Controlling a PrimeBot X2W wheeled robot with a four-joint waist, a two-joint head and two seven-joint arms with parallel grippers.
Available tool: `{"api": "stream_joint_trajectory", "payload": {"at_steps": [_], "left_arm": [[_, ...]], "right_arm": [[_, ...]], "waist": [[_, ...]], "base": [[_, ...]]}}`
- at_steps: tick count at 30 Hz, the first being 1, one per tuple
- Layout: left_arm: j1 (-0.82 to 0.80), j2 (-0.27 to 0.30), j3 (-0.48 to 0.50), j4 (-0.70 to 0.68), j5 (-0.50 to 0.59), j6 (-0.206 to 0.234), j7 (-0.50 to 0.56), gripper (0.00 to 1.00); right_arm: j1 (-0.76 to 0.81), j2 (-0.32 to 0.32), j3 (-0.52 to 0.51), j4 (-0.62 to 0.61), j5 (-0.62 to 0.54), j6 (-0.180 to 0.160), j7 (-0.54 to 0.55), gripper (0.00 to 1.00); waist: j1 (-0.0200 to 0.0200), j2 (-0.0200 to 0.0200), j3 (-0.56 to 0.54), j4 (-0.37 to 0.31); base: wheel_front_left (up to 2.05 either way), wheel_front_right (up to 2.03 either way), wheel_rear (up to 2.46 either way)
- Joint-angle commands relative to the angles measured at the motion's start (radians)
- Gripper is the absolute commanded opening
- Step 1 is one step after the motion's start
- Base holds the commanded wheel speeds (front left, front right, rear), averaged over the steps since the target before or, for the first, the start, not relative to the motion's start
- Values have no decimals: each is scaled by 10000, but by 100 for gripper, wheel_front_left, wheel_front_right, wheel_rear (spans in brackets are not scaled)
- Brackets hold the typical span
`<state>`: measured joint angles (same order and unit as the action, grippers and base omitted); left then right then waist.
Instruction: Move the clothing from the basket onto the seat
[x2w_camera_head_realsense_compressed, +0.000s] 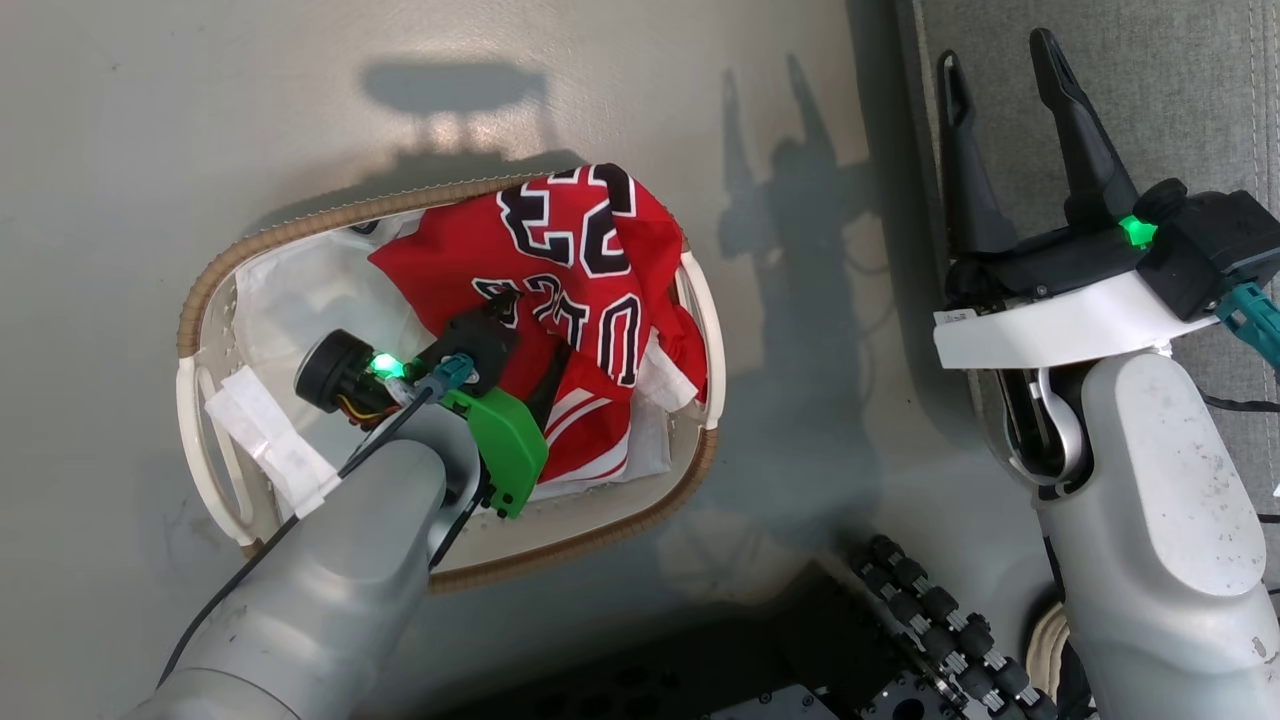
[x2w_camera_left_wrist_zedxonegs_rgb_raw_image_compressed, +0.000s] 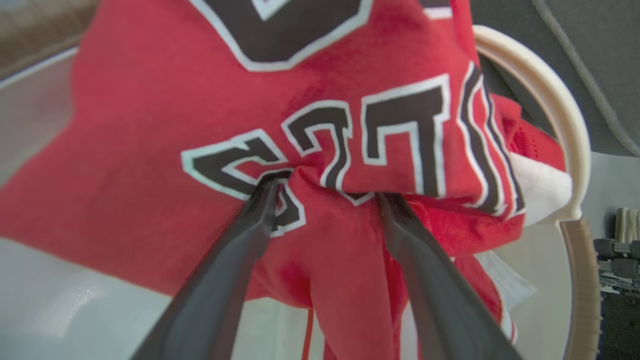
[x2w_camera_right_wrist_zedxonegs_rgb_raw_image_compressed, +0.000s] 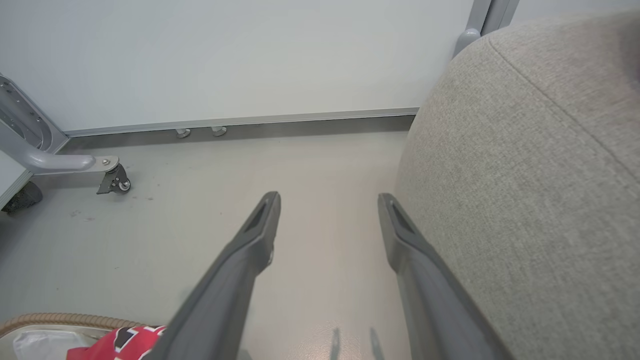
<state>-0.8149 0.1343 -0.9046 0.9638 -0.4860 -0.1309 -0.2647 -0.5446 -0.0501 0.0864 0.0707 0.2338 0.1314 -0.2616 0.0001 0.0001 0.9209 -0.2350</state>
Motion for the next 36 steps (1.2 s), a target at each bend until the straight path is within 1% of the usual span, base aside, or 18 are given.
{"api": "stream_joint_trajectory", "payload": {"at_steps": [1, 2, 3, 4, 10, 14, 19, 27, 36], "left_arm": [[-166, 12, -89, 21, 57, 7, 6, 100], [-176, 11, -113, 27, 32, 9, 6, 100], [-164, 2, -223, 52, -16, 9, 6, 25], [-176, 4, -256, 29, -43, 7, 6, 0], [-35, 134, -263, 9, -297, 9, 6, 0], [298, 206, -109, -118, -436, 9, 6, 0], [838, 244, 114, -457, -477, 9, 6, 0], [1797, 281, 853, -1041, -510, 8, 5, 0], [3030, 288, 1660, -2095, -110, 8, 6, 0]], "right_arm": [[33, -21, 18, -45, 65, -14, -50, 100], [35, -21, 16, -42, 66, -14, -49, 100], [31, -21, 19, -30, 89, -14, -50, 100], [20, -21, 14, -21, 107, -14, -50, 100], [-104, -21, 24, 121, 148, -14, -49, 100], [-149, -20, 82, 282, 194, -14, -50, 100], [-53, -24, 163, 592, 195, -14, -51, 100], [274, -27, 108, 1145, 105, -14, -49, 100], [827, -25, 166, 1691, 48, -14, -49, 100]], "waist": [[-1, -1, -10, -8], [-1, -1, -15, -9], [-1, -1, -30, -16], [-1, -1, -41, -21], [-1, -1, -256, -106], [-1, -1, -701, -126], [-1, -1, -1600, -96], [-1, -1, -3098, 211], [-1, -1, -4675, 686]], "base": [[0, 0, 0], [0, 0, 0], [0, 0, 0], [0, 0, 0], [0, 0, 0], [0, 0, 0], [0, 0, 0], [0, 0, 0], [0, 0, 0]]}}
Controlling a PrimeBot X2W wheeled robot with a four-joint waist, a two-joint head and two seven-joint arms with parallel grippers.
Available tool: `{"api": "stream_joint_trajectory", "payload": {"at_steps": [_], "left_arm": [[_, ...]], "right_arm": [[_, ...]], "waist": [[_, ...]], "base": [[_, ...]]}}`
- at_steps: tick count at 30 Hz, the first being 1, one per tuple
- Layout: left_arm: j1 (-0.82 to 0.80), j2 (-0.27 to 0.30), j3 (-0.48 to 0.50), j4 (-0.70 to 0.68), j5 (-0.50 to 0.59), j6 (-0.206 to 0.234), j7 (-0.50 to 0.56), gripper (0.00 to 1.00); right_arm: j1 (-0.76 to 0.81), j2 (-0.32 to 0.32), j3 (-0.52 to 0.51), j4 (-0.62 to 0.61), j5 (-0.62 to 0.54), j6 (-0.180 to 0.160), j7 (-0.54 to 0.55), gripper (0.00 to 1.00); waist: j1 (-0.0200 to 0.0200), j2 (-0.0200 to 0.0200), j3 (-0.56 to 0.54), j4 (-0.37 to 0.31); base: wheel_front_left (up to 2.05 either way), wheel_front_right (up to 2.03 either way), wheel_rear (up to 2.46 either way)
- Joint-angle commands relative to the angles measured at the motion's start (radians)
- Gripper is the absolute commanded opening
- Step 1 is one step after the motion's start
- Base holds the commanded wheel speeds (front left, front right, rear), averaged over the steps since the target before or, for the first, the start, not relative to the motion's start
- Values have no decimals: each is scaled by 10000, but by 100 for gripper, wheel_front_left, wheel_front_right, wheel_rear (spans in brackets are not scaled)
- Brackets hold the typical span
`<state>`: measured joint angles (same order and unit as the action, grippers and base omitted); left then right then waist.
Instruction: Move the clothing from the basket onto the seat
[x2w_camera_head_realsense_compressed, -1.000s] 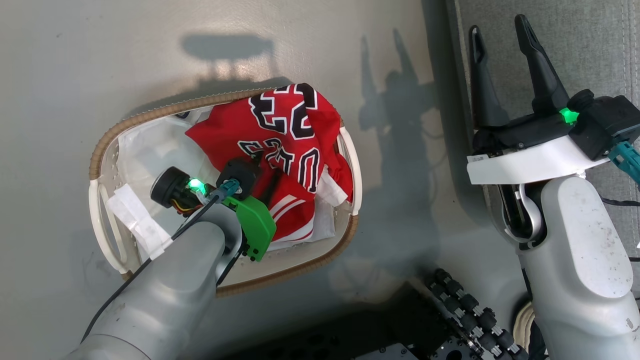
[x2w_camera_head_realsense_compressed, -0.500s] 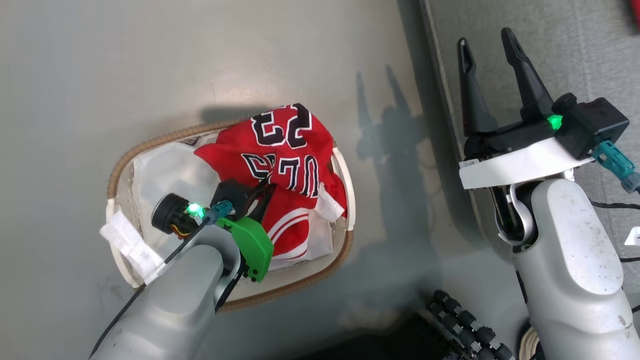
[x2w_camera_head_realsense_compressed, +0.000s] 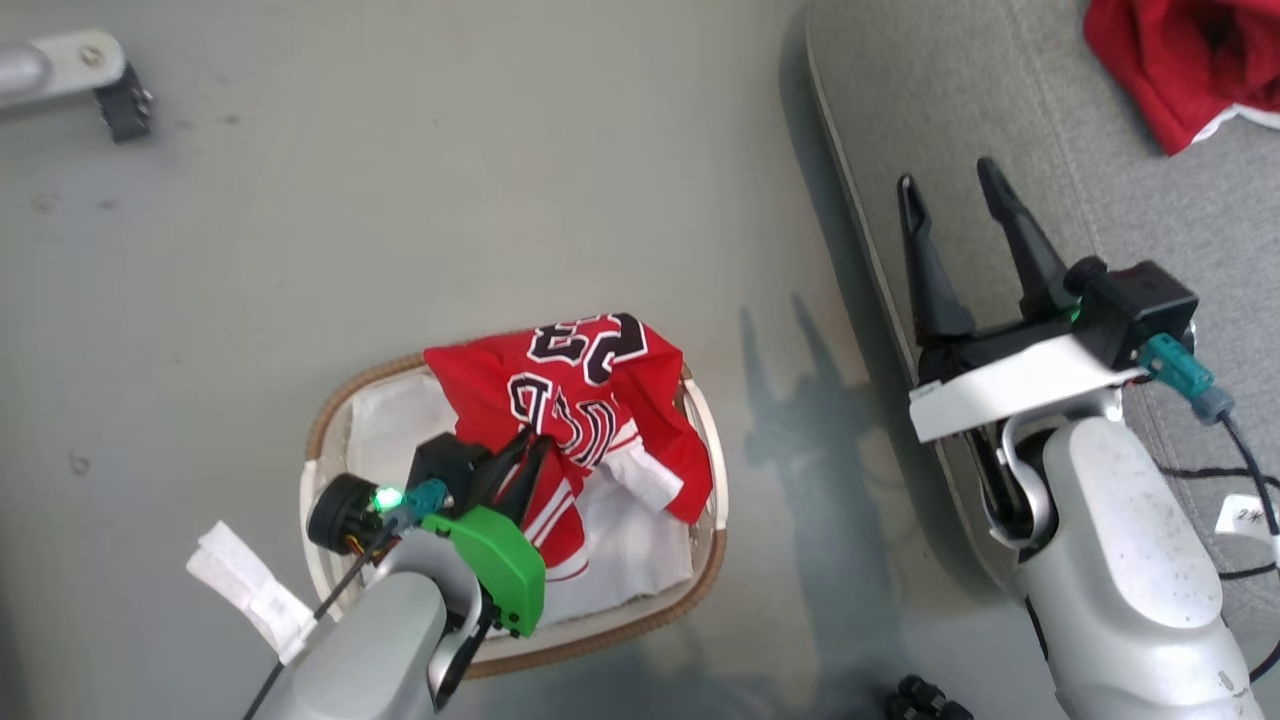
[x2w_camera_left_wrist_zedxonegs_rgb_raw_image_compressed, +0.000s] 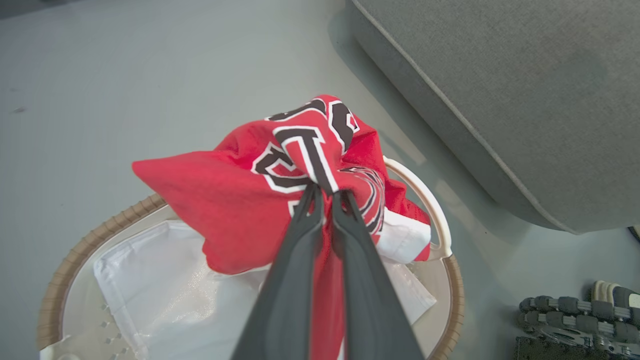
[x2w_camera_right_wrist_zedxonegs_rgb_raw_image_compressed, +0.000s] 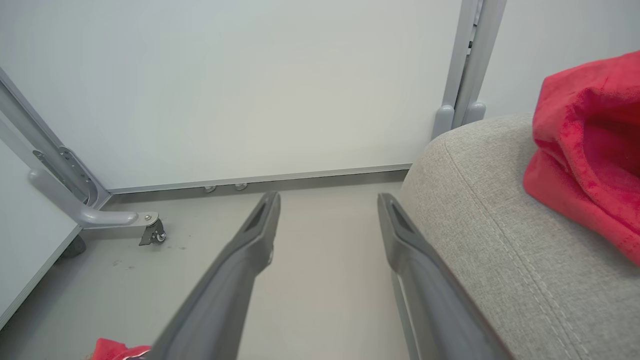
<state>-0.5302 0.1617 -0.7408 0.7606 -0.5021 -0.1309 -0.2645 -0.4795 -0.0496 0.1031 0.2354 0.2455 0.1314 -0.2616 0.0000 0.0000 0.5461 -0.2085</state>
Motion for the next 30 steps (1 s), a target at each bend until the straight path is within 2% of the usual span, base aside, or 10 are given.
{"api": "stream_joint_trajectory", "payload": {"at_steps": [1, 9, 16, 30], "left_arm": [[299, 0, 125, -191, 90, 8, 5, 0], [1217, -146, 1110, -1290, 666, 8, 0, 0], [1666, -303, 2090, -2841, 1189, 8, 0, 0], [1680, -609, 3380, -5631, 1734, 8, 0, 0]], "right_arm": [[226, -33, -37, 80, -93, -14, -51, 100], [935, -36, -401, 476, -354, -14, -51, 100], [1542, -37, -434, 694, -315, -14, -49, 100], [2479, -37, -146, 1053, -212, -14, -51, 100]], "waist": [[0, 0, -1072, 484], [0, 0, -2376, 1102], [0, 0, -3244, 1509], [0, 0, -4516, 1662]], "base": [[0, 0, 0], [0, 0, 0], [0, 0, 0], [0, 0, 0]]}}
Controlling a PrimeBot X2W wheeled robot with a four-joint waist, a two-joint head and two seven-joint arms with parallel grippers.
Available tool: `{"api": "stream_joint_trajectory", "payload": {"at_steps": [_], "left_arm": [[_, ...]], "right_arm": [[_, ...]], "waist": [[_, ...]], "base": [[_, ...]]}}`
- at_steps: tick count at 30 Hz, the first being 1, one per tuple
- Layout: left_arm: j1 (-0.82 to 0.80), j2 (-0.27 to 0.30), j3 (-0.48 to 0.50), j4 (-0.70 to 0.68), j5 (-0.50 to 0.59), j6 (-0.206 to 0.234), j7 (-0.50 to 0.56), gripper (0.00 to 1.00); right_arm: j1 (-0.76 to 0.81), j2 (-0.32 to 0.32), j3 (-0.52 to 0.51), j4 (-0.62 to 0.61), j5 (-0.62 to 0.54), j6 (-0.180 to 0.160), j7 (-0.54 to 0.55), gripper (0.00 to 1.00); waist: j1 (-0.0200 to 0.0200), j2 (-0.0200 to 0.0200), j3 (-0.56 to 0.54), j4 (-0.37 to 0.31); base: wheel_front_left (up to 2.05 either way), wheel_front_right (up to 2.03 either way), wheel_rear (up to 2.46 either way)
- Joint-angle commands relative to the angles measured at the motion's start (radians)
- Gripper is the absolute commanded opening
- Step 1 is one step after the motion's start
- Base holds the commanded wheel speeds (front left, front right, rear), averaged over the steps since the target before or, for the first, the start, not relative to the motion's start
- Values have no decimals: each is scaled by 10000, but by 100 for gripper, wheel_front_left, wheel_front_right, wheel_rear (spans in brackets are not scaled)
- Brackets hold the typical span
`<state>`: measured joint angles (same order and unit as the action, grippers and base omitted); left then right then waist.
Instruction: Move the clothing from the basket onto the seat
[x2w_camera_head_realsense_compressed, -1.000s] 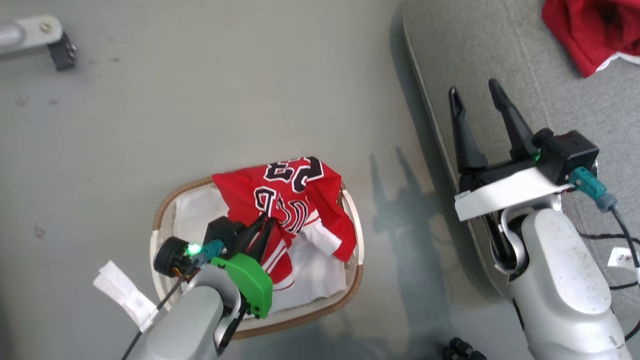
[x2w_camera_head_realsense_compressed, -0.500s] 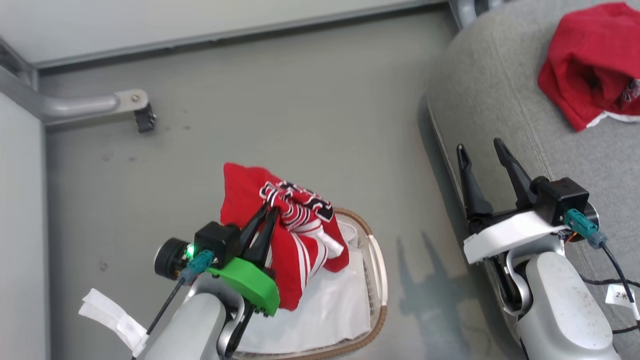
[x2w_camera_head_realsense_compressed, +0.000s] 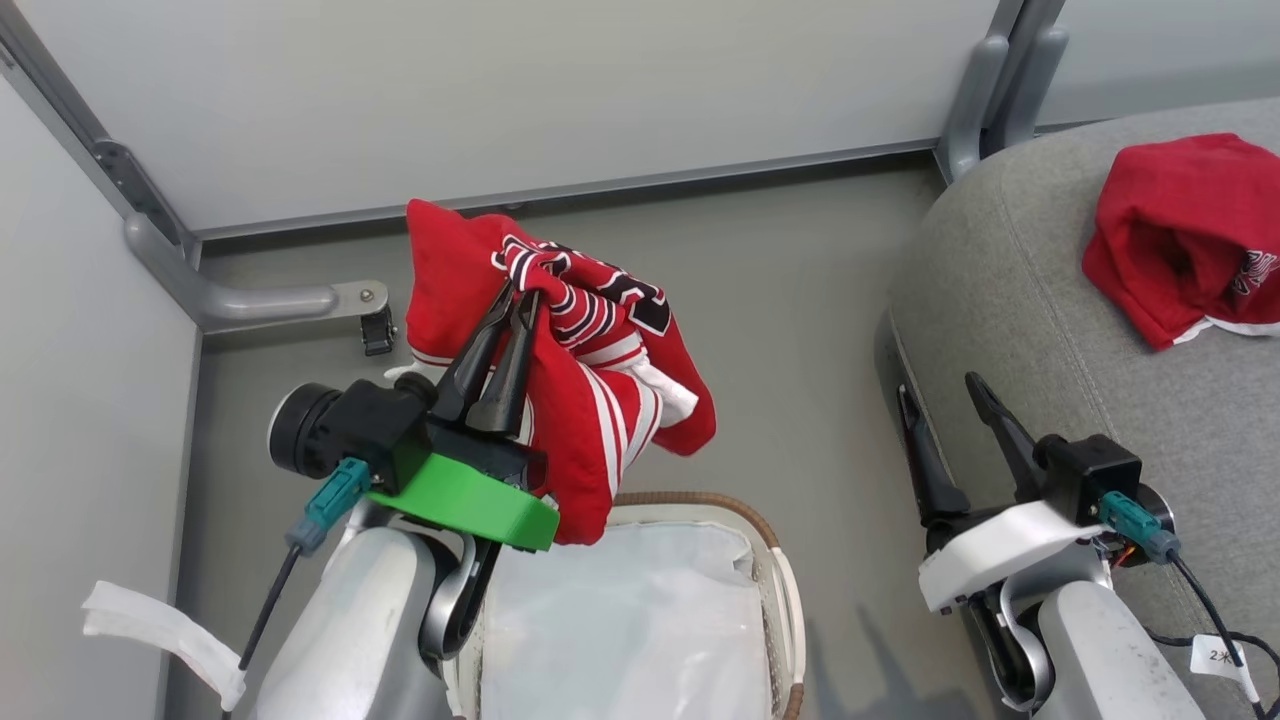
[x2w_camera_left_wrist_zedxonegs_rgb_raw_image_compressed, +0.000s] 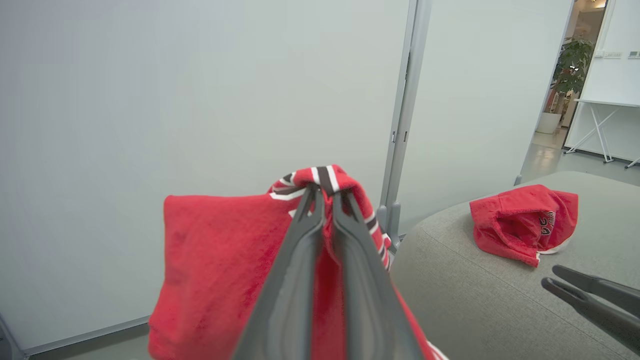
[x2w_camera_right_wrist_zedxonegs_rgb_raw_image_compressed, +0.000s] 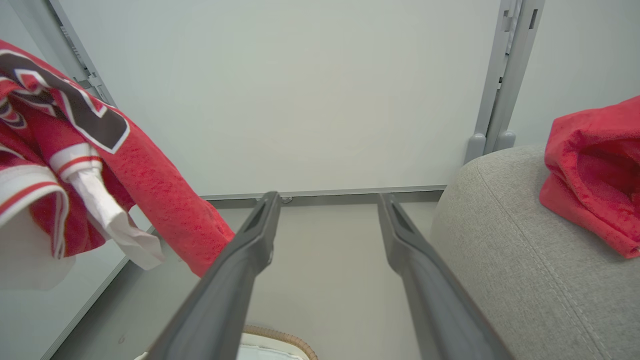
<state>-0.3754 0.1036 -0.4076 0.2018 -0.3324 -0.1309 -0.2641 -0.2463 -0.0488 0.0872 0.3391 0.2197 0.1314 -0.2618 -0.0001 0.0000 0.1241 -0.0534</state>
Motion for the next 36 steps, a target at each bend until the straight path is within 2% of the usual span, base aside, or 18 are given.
{"api": "stream_joint_trajectory", "payload": {"at_steps": [1, 7, 15, 19, 24, 28, 29, 30, 31, 36], "left_arm": [[161, -54, 67, -159, 97, 8, -4, 0], [359, -216, 92, -514, 143, 8, -4, 0], [645, -355, -232, -621, 141, 8, -4, 0], [759, -415, -520, -594, 23, 8, -4, 0], [715, -456, -919, -537, -68, 8, -4, 0], [684, -489, -1189, -528, -191, 8, -4, 0], [688, -496, -1257, -503, -226, 8, -4, 0], [694, -502, -1299, -483, -250, 8, -4, 0], [702, -504, -1302, -467, -245, 8, -4, 0], [749, -514, -1044, -419, -122, 8, -4, 0]], "right_arm": [[202, -42, 71, 40, 8, -14, -47, 100], [304, -40, 819, -72, -63, -14, -49, 100], [-607, -388, 3555, -559, -208, -14, -47, 100], [-1483, -563, 4398, -423, -583, -14, -47, 100], [-2370, -435, 4804, 216, -1218, -14, -47, 100], [-2783, -184, 4839, 925, -1139, -14, -47, 100], [-2846, -146, 4807, 1066, -1043, -14, -49, 60], [-2929, -114, 4851, 1192, -959, -14, -47, 37], [-2956, -72, 4889, 1308, -755, -14, -47, 0], [-2700, -51, 4926, 1292, -52, -14, -47, 0]], "waist": [[1, 0, -350, 124], [1, 0, -532, 226], [1, 0, -638, 465], [1, 0, -681, 626], [1, 0, -691, 891], [1, 0, -680, 1101], [1, 0, -676, 1152], [1, 0, -674, 1198], [1, 0, -672, 1239], [1, 0, -572, 1193]], "base": [[0, 0, 0], [0, 0, 0], [0, 0, 0], [0, 0, 0], [0, 0, 0], [0, 0, 0], [0, 0, 0], [0, 0, 0], [0, 0, 0], [0, 0, 0]]}}
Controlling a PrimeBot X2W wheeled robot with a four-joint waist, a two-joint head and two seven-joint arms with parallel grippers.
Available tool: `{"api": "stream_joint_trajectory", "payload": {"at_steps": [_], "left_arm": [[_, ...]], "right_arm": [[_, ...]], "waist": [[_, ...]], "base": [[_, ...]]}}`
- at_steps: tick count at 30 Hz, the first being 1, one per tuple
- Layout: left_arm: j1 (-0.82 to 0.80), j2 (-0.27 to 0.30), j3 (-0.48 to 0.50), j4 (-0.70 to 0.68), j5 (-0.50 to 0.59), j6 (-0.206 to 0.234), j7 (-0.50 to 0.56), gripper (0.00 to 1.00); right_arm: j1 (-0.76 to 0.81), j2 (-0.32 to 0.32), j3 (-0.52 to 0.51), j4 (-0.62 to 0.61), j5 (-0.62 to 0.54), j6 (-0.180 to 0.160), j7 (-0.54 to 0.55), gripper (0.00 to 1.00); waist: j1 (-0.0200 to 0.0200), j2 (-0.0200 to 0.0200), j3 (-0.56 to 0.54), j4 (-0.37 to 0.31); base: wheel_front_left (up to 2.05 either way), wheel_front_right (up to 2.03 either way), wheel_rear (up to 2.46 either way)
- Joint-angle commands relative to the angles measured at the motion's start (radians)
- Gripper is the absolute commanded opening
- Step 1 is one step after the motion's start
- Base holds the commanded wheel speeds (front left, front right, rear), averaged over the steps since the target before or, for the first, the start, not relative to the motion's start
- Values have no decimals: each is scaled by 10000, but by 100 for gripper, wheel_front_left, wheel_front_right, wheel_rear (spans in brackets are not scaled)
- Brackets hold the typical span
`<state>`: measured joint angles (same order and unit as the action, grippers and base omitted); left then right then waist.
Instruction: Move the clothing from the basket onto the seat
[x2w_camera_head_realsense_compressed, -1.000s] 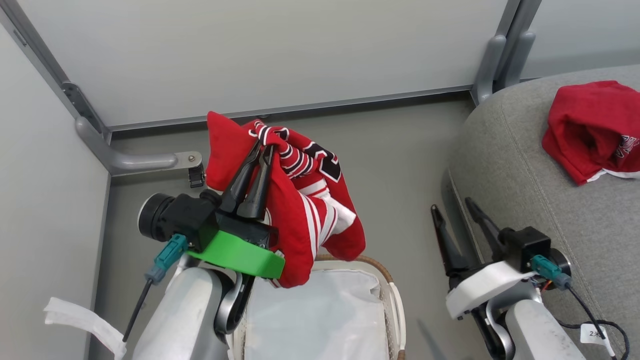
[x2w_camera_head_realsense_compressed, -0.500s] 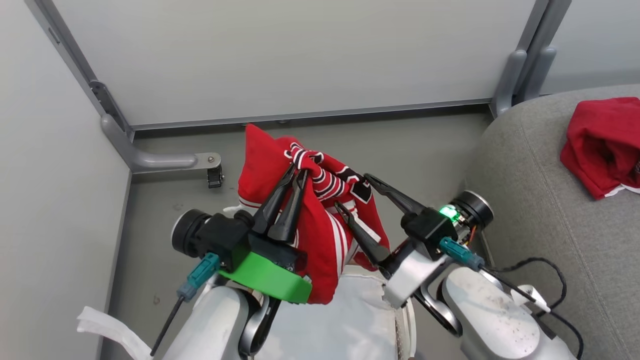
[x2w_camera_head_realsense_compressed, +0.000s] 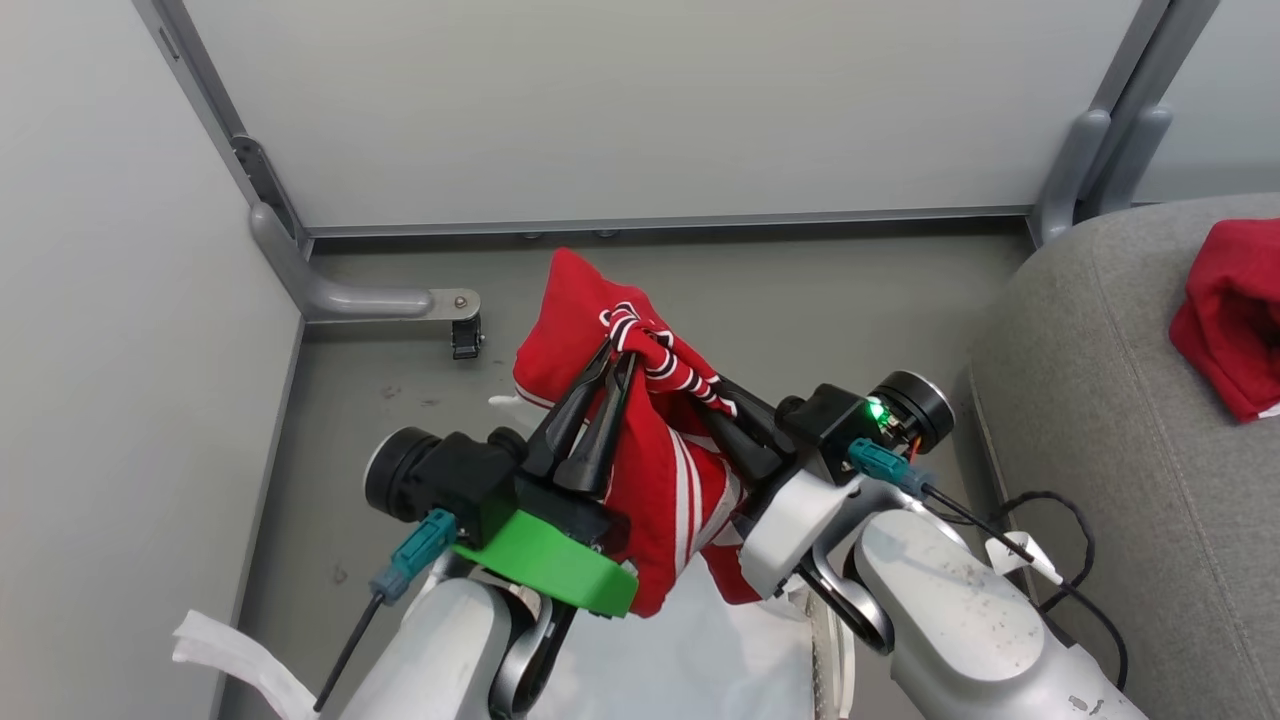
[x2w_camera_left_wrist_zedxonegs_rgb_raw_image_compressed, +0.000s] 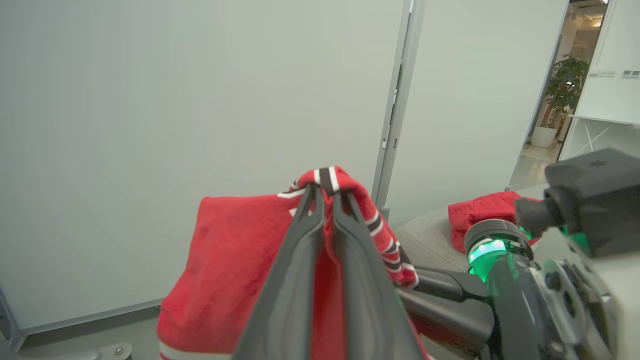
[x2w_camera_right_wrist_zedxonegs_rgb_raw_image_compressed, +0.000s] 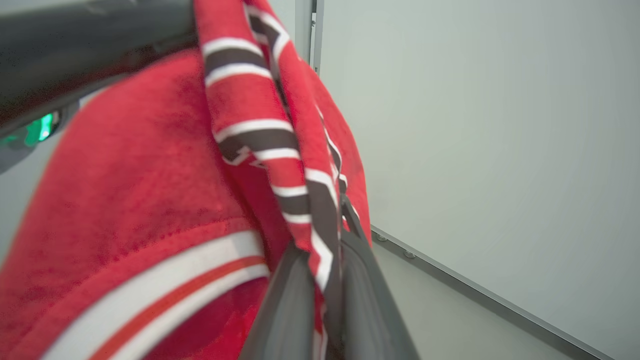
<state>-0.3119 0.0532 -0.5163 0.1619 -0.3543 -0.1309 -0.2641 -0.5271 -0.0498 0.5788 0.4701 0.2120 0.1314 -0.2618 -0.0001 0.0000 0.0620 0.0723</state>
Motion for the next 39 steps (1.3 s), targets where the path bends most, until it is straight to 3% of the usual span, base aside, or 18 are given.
{"api": "stream_joint_trajectory", "payload": {"at_steps": [1, 2, 3, 4, 9, 21, 26, 33, 39], "left_arm": [[143, -10, 151, -17, 129, 8, -4, 0], [194, -11, 240, 35, 201, 8, -4, 50], [248, -10, 286, 88, 214, 8, -4, 89], [262, -12, 375, 111, 275, 8, -4, 100], [405, -9, 602, 206, 387, 8, 0, 100], [456, 281, 739, 162, 584, 8, 1, 100], [473, 376, 596, 270, 575, 8, 3, 100], [279, 441, 44, 510, 415, 8, 1, 100], [105, 709, -218, 604, 367, 8, 1, 100]], "right_arm": [[184, -35, 17, -85, 192, -14, -47, 0], [263, -42, -65, -190, 328, -14, -49, 0], [302, -43, -101, -263, 342, -14, -47, 0], [402, -42, -196, -349, 452, -14, -49, 0], [877, -32, -740, -681, 659, -14, -49, 0], [1959, -27, -1773, -1557, 961, -14, -49, 0], [2366, -15, -2242, -1895, 1037, -14, -49, 0], [2691, -17, -3289, -2291, 712, -14, -49, 0], [1535, -453, -4421, -2618, -22, -14, -49, 0]], "waist": [[1, 0, 77, -125], [1, 0, 111, -217], [1, 0, 138, -319], [1, 0, 172, -452], [1, 0, 305, -1328], [1, 0, 959, -4567], [1, 0, 1195, -5584], [1, 0, 1438, -6082], [1, 0, 1955, -6139]], "base": [[0, 0, 0], [0, 0, 0], [0, 0, 0], [0, 0, 0], [0, 0, 0], [0, 0, 0], [0, 0, 0], [0, 0, 0], [0, 0, 0]]}}
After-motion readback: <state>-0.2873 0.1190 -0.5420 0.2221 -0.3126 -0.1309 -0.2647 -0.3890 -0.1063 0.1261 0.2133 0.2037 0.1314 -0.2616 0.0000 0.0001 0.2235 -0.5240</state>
